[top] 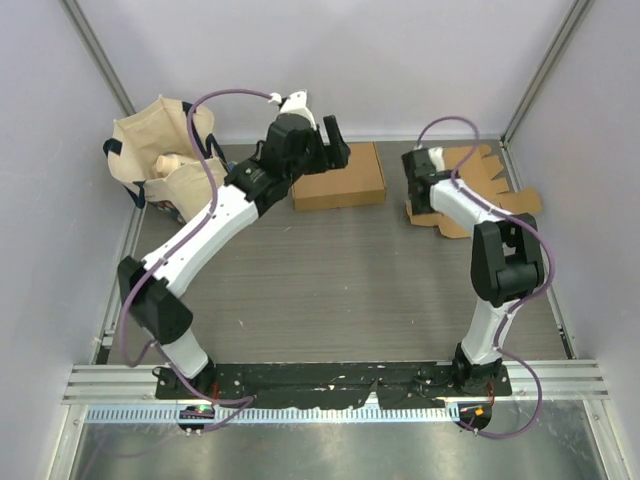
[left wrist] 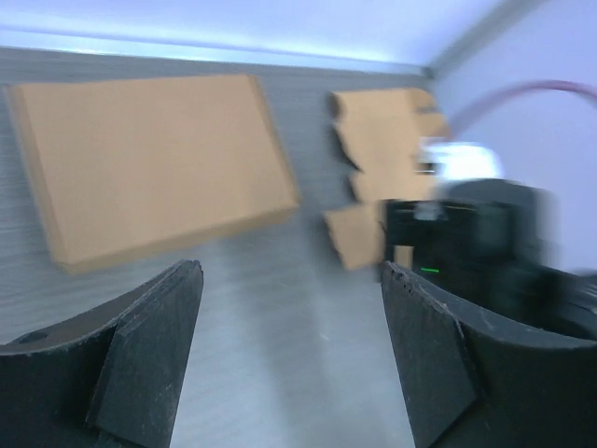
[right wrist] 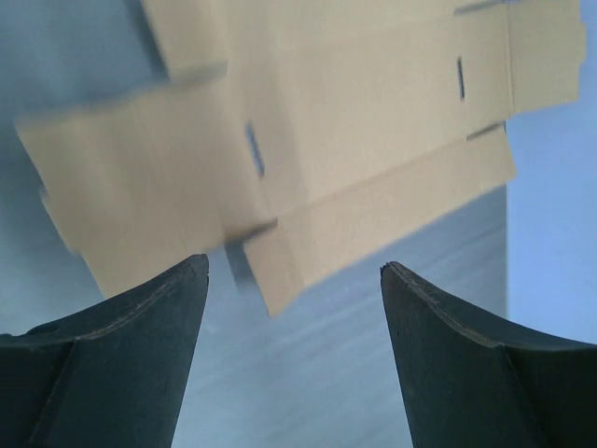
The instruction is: Fold the paper box
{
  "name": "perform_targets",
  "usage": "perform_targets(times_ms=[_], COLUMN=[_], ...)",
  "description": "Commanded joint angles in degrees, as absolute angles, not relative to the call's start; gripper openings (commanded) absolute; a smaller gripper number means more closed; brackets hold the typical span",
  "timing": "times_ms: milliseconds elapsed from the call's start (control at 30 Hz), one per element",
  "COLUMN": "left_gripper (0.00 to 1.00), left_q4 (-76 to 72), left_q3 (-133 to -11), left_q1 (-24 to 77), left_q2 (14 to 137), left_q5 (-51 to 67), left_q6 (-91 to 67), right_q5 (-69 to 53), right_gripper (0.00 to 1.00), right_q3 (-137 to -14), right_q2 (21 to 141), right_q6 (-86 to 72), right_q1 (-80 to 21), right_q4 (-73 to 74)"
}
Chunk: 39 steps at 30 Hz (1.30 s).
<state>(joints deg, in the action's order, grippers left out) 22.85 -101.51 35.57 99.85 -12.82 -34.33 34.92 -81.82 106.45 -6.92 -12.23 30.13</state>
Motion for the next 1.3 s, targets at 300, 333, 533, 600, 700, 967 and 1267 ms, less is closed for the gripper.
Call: perform_targets(times_ms=[300, 333, 533, 600, 700, 967, 1267], left_gripper=[0.81, 0.81, 0.8, 0.81, 0.8, 0.79, 0.87], left_q4=[16.61, 16.79, 20.39, 20.65, 20.83, 14.88, -1.64], left_q3=[-76.92, -76.38, -72.95, -71.2, -68.66, -59.6, -49.58], left_q1=[41.31, 41.31, 41.4, 41.31, 41.4, 41.75, 45.17], left_q2=[81.31, 79.82, 74.8, 72.96, 71.2, 68.03, 62.15], left_q5=[6.06, 6.15, 6.06, 6.24, 5.63, 4.83, 6.59], left_q6=[-40.43, -39.82, -37.09, -37.0, -36.65, -35.51, -29.73], right_q5=[51.41, 50.98, 49.32, 47.47, 48.42, 53.88, 17.71], right_gripper=[0.61, 0.61, 0.51, 0.5, 0.32, 0.02, 0.02], right_q3=[-73.82, -74.0, -72.87, -71.02, -71.36, -75.33, -74.45], right_q2=[110.38, 111.0, 113.73, 113.64, 115.04, 107.79, 76.57], right_q6=[2.99, 3.16, 3.6, 3.87, 3.96, -6.73, -36.0], right_q1=[-18.11, -18.11, -17.14, -16.35, -16.0, -18.1, -18.02], right_q4=[30.76, 30.33, 28.48, 25.85, 24.26, 37.84, 44.84])
